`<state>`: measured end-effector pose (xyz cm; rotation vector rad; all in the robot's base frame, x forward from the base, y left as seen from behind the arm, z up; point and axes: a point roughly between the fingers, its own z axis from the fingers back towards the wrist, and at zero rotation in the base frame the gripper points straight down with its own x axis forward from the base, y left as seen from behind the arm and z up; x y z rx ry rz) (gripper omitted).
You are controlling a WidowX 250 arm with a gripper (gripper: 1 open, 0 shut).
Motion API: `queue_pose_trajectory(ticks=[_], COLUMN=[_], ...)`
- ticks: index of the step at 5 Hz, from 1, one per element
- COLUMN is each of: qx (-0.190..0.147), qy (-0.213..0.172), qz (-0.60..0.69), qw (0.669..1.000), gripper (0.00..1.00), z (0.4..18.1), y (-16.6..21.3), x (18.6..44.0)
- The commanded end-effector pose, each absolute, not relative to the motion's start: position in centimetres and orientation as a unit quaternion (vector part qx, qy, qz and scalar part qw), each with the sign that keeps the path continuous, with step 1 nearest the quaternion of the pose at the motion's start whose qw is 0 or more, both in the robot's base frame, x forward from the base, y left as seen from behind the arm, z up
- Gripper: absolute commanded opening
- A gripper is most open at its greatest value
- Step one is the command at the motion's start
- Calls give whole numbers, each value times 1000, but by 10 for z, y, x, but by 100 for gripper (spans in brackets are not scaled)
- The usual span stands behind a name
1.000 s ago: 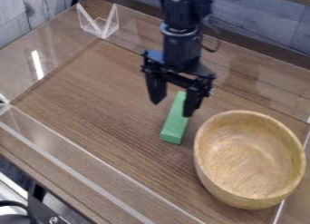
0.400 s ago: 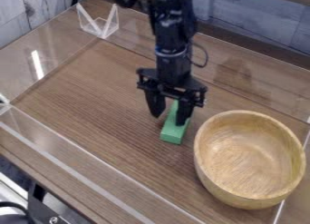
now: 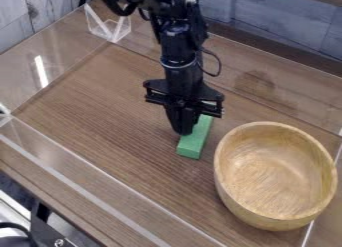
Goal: Put green stick into wooden bowl
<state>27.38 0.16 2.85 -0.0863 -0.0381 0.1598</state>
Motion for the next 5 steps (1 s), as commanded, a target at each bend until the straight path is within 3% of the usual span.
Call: queue_pose_trajectory(ticks=[1, 2, 5], qx=[-43, -41, -40], qy=[-25, -26, -31], qz=[95, 78, 41], qw=[994, 996, 998], gripper=[100, 0, 0], z=[26, 26, 34], y=[-12, -11, -7], x=[273, 270, 268])
